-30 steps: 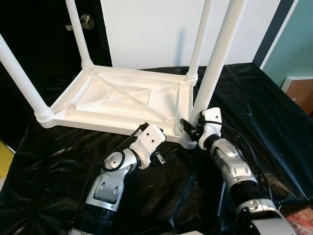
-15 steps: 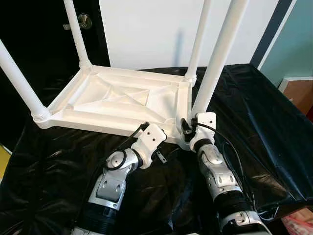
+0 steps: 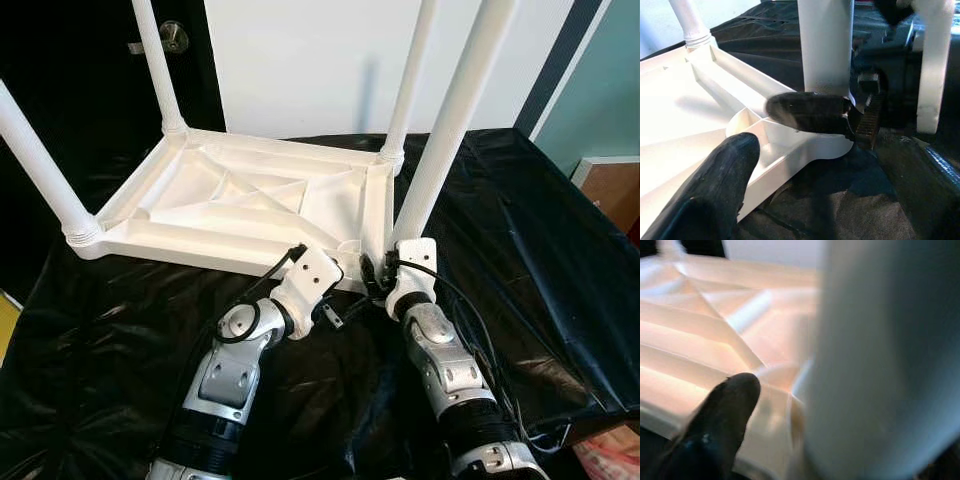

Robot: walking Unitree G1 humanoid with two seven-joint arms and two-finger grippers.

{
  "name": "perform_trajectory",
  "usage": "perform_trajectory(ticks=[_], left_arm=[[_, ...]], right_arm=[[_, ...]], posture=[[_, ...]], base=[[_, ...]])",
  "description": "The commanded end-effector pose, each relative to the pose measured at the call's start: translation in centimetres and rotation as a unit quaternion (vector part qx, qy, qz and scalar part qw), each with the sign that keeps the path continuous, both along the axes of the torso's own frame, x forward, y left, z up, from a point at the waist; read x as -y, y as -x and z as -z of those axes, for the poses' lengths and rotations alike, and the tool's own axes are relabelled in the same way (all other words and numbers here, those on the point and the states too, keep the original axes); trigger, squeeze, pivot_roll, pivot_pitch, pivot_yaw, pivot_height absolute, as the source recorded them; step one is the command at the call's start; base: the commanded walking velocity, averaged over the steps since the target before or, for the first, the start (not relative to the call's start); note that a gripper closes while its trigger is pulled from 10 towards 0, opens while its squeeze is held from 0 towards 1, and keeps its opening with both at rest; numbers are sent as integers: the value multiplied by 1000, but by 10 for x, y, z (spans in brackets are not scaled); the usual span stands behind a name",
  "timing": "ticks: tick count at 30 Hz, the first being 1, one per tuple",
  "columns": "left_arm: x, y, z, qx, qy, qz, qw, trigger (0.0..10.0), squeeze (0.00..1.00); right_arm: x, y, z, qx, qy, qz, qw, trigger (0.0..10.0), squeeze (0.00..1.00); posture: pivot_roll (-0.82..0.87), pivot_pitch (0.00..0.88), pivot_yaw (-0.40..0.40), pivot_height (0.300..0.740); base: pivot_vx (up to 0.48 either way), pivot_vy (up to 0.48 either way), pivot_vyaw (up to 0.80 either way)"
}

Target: Building children table

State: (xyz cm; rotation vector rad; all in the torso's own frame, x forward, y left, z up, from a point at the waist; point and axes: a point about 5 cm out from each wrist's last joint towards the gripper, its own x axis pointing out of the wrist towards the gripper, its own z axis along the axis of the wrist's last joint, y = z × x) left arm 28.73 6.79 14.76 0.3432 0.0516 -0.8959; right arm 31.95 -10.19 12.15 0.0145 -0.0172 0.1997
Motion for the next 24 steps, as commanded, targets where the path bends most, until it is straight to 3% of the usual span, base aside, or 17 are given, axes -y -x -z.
perform_trajectory(ticks=[1, 4, 7, 8, 9, 13, 18, 24], left_arm=[[-5, -3, 0, 17, 4, -67, 998, 10000, 0], [-5, -2, -3, 22, 5, -61, 998, 10000, 0], [-6, -2, -5, 24, 4, -60, 998, 10000, 0], [-6, 0, -5, 25, 1, -53, 998, 10000, 0], [-6, 0, -5, 25, 1, -53, 998, 10000, 0], [-6, 4, -3, 24, -11, -24, 999, 10000, 0], [-4, 1, -2, 23, -16, -20, 999, 10000, 0], [-3, 1, -3, 28, -27, -14, 999, 10000, 0]], right_arm=[[4, 2, -2, 11, -2, -15, 1000, 10000, 1000], [22, 8, -4, 31, 2, -81, 996, 10000, 1000], [31, 10, -4, 33, 6, -99, 995, 10000, 1000], [38, 10, -2, 27, 15, -126, 992, 10000, 0], [38, 10, -2, 27, 15, -126, 992, 10000, 0], [58, 8, 4, -9, 63, -235, 970, 10000, 0], [62, -3, 3, -19, 98, -255, 962, 10000, 0], [54, -17, -1, -20, 119, -274, 954, 10000, 0]], posture=[[30, 0, -88, 740], [32, 0, -87, 740], [31, 0, -86, 740], [29, 0, -82, 740], [29, 0, -82, 740], [13, 0, -51, 740], [13, 0, -46, 740], [23, 0, -46, 740]], base=[[0, 0, 0], [0, 0, 0], [0, 0, 0], [0, 0, 0], [0, 0, 0], [0, 0, 0], [0, 0, 0], [0, 0, 0]])
